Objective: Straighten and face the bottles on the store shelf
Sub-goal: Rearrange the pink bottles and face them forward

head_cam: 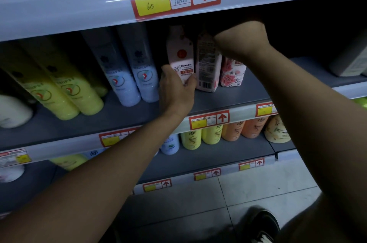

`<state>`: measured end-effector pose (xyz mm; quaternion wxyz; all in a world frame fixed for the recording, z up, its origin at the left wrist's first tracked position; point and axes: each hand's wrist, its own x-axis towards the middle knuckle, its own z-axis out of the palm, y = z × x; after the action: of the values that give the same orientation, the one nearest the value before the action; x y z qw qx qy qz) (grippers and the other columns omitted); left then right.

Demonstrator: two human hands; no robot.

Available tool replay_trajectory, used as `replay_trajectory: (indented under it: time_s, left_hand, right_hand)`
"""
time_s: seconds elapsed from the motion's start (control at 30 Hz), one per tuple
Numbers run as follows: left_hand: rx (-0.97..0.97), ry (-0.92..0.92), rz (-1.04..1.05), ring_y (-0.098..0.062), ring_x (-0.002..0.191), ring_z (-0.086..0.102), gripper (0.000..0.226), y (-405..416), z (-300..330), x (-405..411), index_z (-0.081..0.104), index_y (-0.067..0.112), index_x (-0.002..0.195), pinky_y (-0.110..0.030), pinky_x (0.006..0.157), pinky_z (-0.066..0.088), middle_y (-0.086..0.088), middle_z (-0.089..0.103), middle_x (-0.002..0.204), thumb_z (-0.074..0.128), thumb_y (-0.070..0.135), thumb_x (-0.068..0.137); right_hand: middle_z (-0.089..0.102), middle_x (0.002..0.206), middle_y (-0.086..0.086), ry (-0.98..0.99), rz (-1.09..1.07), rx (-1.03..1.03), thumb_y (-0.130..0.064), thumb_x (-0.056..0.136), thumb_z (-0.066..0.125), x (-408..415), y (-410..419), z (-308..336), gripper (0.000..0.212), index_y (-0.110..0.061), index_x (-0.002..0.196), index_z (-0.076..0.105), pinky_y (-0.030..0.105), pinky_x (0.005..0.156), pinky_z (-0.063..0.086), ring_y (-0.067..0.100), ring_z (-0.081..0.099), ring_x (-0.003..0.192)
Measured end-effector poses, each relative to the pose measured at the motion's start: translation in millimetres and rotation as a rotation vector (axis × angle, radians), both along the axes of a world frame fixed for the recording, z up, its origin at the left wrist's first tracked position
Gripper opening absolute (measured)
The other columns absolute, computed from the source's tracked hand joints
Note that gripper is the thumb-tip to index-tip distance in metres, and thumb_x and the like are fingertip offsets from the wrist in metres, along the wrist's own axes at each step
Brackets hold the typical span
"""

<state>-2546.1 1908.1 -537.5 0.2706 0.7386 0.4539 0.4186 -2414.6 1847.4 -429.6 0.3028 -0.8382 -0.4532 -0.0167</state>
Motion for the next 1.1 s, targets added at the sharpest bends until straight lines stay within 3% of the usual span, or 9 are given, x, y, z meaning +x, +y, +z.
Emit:
replay_trajectory:
  time_s: [0.1,0.23,0.43,0.5,0.57,0.67,0.8,0.93,1.1]
  left_hand:
    - [-0.013,-0.006,0.005,-0.027,0.099,0.068,0.040,0.2,1.0,0.0,0.036,0.017,0.100,-0.043,0.079,0.058,-0.009,0.069,0.110,0.071,0.031,0.088]
    - [-0.017,0.000,-0.009,-0.026,0.097,0.068,0.040,0.8,0.5,-2.2,0.038,0.015,0.100,-0.043,0.077,0.058,-0.009,0.069,0.108,0.072,0.032,0.087]
    - [-0.011,0.006,-0.011,-0.028,0.100,0.067,0.040,0.7,1.5,-3.1,0.041,0.013,0.103,-0.044,0.079,0.056,-0.009,0.069,0.109,0.071,0.034,0.088]
    - [-0.008,0.019,-0.004,-0.028,0.100,0.066,0.041,1.1,2.0,-3.5,0.042,0.011,0.105,-0.041,0.078,0.055,-0.010,0.069,0.110,0.071,0.035,0.088]
    - [-0.001,0.032,0.001,-0.029,0.101,0.066,0.042,0.9,2.6,-3.6,0.043,0.010,0.106,-0.041,0.078,0.054,-0.010,0.068,0.111,0.070,0.036,0.089]
    - [-0.008,0.045,-0.002,-0.028,0.100,0.066,0.041,0.0,4.2,-3.9,0.041,0.012,0.104,-0.042,0.079,0.055,-0.009,0.069,0.110,0.071,0.037,0.089]
    - [-0.016,0.047,-0.005,-0.028,0.098,0.067,0.042,-0.1,5.7,-5.0,0.044,0.009,0.105,-0.042,0.078,0.056,-0.009,0.069,0.109,0.072,0.036,0.089]
    - [-0.027,0.050,-0.023,-0.025,0.098,0.066,0.042,-0.7,6.6,-7.3,0.039,0.014,0.101,-0.036,0.076,0.054,-0.008,0.069,0.109,0.072,0.038,0.089]
    - [-0.027,0.038,-0.025,-0.027,0.099,0.067,0.042,0.6,6.6,-6.5,0.041,0.014,0.103,-0.041,0.080,0.056,-0.009,0.068,0.111,0.071,0.038,0.088]
  right_hand:
    - [0.063,0.075,0.007,0.073,-0.049,0.108,-0.038,0.077,0.049,-2.2,-2.2,-3.4,0.026,-0.016,0.064,0.054,0.037,0.062,0.053,0.027,0.062,0.070]
    - [0.045,0.060,-0.002,0.005,-0.107,0.064,-0.036,0.090,0.048,-0.4,1.0,-5.1,0.034,-0.019,0.061,0.045,0.025,0.047,0.026,0.017,0.041,0.051]
    - [0.043,0.059,-0.005,0.087,-0.036,0.102,-0.038,0.068,0.037,-7.8,-2.8,-2.8,0.020,-0.020,0.060,0.041,0.024,0.046,0.025,0.013,0.037,0.049]
    - [0.042,0.060,-0.005,0.162,-0.014,0.040,-0.032,0.075,0.043,-5.7,-2.7,-0.8,0.022,-0.018,0.060,0.038,0.023,0.046,0.024,0.012,0.034,0.049]
    - [0.044,0.063,-0.005,0.211,-0.019,-0.015,-0.021,0.090,0.053,1.6,-3.9,-0.1,0.032,-0.018,0.061,0.041,0.024,0.049,0.035,0.013,0.039,0.053]
    - [0.054,0.072,-0.004,0.339,-0.024,0.012,-0.030,0.087,0.066,4.6,-8.8,2.1,0.029,-0.019,0.065,0.051,0.032,0.077,0.055,0.016,0.057,0.076]
    - [0.064,0.082,0.002,-0.028,-0.081,0.005,-0.042,0.085,0.038,1.9,1.9,-3.6,0.034,-0.016,0.079,0.059,0.027,0.051,0.033,0.022,0.054,0.075]
    - [0.044,0.064,-0.003,-0.110,-0.118,0.075,-0.032,0.096,0.050,-1.3,1.4,-7.0,0.034,-0.019,0.066,0.043,0.025,0.049,0.028,0.017,0.040,0.054]
    - [0.048,0.063,-0.002,-0.047,-0.037,0.007,-0.046,0.077,0.045,-3.9,-0.3,-5.0,0.031,-0.018,0.064,0.048,0.026,0.056,0.036,0.021,0.048,0.061]
